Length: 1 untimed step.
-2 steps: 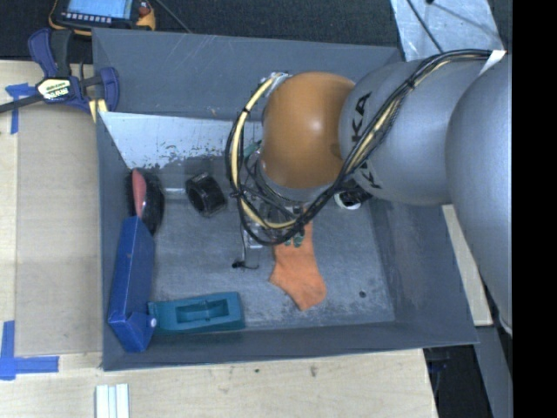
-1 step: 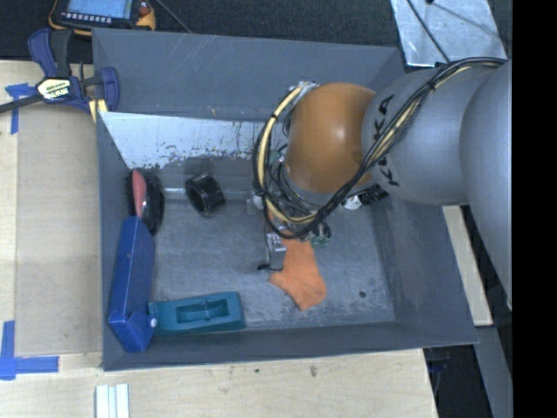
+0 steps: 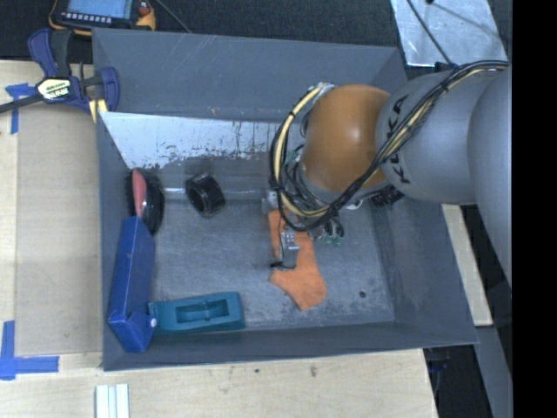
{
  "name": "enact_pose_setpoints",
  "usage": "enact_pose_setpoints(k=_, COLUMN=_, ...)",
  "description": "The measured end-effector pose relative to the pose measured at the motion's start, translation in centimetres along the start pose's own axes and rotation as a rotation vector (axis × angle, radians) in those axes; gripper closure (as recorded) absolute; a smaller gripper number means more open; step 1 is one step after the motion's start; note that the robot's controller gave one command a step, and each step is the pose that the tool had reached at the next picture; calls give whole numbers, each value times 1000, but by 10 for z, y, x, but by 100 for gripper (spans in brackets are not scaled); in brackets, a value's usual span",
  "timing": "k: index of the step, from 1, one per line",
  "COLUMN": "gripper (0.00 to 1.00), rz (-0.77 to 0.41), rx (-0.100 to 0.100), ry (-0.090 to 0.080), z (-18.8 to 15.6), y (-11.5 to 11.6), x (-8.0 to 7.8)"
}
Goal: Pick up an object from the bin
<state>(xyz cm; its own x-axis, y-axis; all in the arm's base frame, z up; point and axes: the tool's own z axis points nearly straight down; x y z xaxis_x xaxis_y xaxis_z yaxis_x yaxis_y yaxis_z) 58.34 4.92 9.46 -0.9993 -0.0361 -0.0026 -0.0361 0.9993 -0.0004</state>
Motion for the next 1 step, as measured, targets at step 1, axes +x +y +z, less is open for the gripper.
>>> enact_pose_setpoints(k=1, gripper=0, rz=-65, rx=0, ry=-2, z=16, y=-33, x=34)
